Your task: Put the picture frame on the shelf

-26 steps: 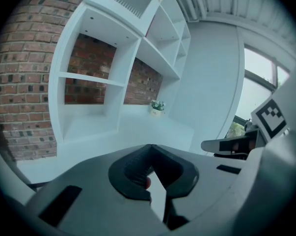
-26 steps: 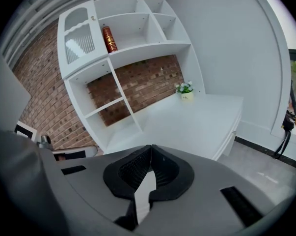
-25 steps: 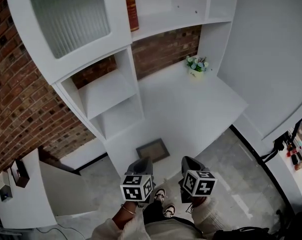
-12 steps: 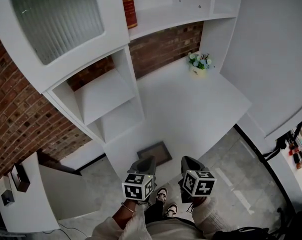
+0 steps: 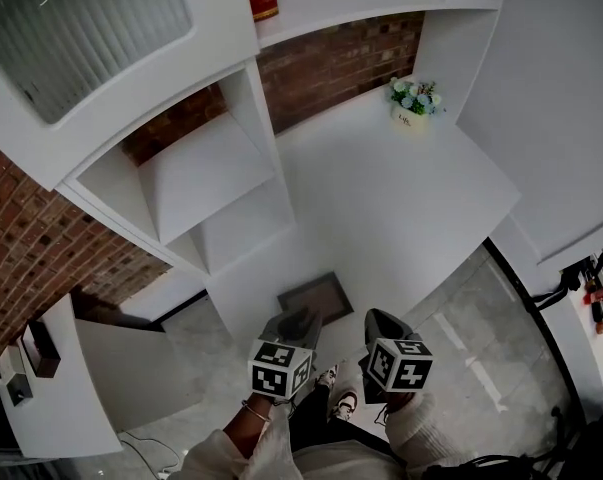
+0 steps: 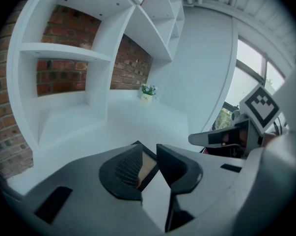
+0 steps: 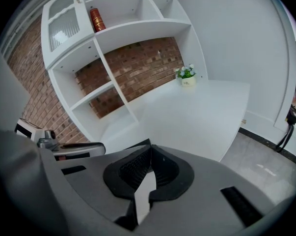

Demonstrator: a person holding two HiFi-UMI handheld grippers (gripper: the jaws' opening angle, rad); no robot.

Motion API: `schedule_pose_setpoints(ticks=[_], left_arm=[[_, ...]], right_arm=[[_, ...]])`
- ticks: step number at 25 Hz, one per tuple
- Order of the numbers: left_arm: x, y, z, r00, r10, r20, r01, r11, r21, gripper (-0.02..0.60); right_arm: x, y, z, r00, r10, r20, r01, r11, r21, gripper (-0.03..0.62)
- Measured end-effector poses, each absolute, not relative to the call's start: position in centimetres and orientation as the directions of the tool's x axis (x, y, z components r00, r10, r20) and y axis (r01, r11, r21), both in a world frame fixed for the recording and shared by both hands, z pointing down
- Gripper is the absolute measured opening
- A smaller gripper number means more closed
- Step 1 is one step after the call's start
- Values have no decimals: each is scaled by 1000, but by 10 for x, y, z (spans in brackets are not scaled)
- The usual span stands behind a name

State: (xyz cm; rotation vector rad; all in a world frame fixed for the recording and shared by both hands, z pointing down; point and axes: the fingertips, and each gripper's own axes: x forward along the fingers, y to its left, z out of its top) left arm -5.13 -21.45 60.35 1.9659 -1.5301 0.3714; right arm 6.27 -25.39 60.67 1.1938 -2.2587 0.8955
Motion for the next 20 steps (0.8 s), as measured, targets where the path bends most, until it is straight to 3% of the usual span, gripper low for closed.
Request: schedule_pose_setpoints(ticks=[10,20], left_arm=[[-45,-203,643,328,-710,624,-940,-177,292,146],[-73,-224,657,317,-697,643,-945,-176,275,155]], right_arm=[[60,-250,642,-517,-510,688,-850,403,-339,25],[53,-258,660,-502,-479,720,-855,397,-333,25]])
